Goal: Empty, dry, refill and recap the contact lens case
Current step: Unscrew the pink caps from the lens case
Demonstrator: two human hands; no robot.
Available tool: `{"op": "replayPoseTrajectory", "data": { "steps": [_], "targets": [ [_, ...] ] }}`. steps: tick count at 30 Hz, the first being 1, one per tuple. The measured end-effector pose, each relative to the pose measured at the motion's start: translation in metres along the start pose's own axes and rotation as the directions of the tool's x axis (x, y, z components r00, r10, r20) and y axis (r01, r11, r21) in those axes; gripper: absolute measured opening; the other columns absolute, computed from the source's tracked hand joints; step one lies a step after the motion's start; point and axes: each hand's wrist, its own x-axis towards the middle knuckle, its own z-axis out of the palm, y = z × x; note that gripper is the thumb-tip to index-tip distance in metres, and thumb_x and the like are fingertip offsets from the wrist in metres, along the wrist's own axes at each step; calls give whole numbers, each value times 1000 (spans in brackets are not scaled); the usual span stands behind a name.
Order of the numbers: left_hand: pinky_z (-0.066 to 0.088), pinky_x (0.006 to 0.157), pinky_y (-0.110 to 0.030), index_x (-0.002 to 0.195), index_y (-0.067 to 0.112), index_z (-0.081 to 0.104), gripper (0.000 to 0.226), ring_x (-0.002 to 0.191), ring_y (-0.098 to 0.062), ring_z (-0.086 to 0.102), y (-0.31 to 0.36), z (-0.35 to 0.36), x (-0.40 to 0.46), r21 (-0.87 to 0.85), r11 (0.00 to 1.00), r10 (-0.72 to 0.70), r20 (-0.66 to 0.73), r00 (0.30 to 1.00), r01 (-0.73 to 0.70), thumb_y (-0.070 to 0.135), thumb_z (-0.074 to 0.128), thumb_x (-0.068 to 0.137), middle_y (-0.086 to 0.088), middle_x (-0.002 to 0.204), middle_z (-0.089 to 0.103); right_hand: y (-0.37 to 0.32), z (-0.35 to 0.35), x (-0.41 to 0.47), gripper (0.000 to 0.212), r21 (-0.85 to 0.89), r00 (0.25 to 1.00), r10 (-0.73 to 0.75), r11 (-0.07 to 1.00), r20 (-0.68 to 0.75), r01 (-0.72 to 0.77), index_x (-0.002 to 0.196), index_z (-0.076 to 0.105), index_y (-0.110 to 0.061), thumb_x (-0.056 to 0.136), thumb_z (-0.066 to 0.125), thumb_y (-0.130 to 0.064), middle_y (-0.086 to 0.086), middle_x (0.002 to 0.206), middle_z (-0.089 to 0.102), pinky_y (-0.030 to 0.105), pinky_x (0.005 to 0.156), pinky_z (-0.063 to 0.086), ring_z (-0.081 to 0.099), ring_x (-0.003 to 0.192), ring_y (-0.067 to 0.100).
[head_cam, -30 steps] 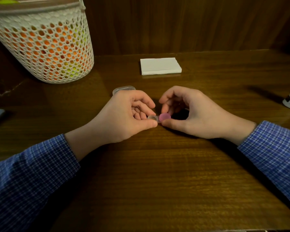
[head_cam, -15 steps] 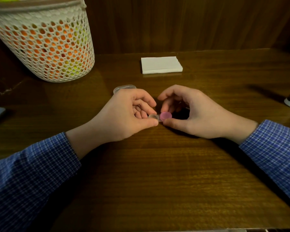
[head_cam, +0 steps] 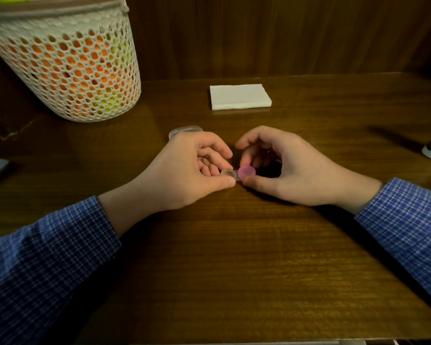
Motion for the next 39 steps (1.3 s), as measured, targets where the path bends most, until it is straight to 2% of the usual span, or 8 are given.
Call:
{"op": "replayPoseTrajectory", "data": {
  "steps": [5,7,10,14,17,20,24,39],
  "targets": [
    [62,65,-24,111,22,71,36,76,-15,74,0,0,0,-3,1000,-7,-1,1000,7,16,87,79,12,93,77,2,-4,0,47,104,999,-21,994,32,18,129,60,-17,87,80,-14,-3,103,74,30,88,59,71,95,14],
    [62,66,-24,111,22,71,37,77,-15,74,0,0,0,-4,1000,-10,-3,1000,10,16,87,79,11,94,77,4,-9,1,43,278,999,7,960,49,-20,127,64,-16,86,77,-13,-2,103,74,30,87,60,71,91,13],
    [63,67,-25,111,23,70,37,79,-16,75,0,1,0,-19,1000,-22,-6,1000,22,16,87,79,10,94,78,13,-23,5,33,579,998,70,813,-3,-55,119,70,-14,86,69,-16,-3,97,72,30,83,57,65,88,13],
    [63,67,-25,110,22,70,36,79,-18,75,0,1,0,-28,999,-32,-8,999,32,16,88,78,9,94,78,24,-39,10,26,778,991,102,628,-86,3,115,67,-7,90,66,-13,5,94,66,28,79,57,63,84,16],
    [63,68,-25,110,23,71,37,80,-18,75,0,2,0,-27,999,-35,-14,999,35,17,88,78,10,94,78,33,-48,10,26,685,958,184,728,-220,18,107,68,-10,83,75,-14,7,96,71,27,78,59,70,89,20],
    [62,67,-25,111,22,70,37,79,-18,75,0,2,0,-31,999,-30,-16,999,30,17,88,78,8,94,78,42,-51,10,28,415,907,260,903,-331,-107,105,69,-9,80,82,-10,10,104,75,36,85,63,75,96,23],
    [63,68,-26,111,22,70,37,79,-17,75,0,2,0,-23,1000,-22,-11,1000,22,17,87,79,9,94,78,46,-45,11,15,28,909,284,957,-304,-290,93,73,-20,83,84,-20,-3,101,75,37,94,58,71,98,11],
    [60,67,-22,112,24,70,38,80,-14,74,-1,2,-1,7,1000,2,-17,1000,-2,20,87,79,12,96,77,52,-38,24,12,9,910,317,945,-267,-327,96,77,-28,86,82,-25,-12,103,73,18,80,46,63,100,2]
  ]
}}
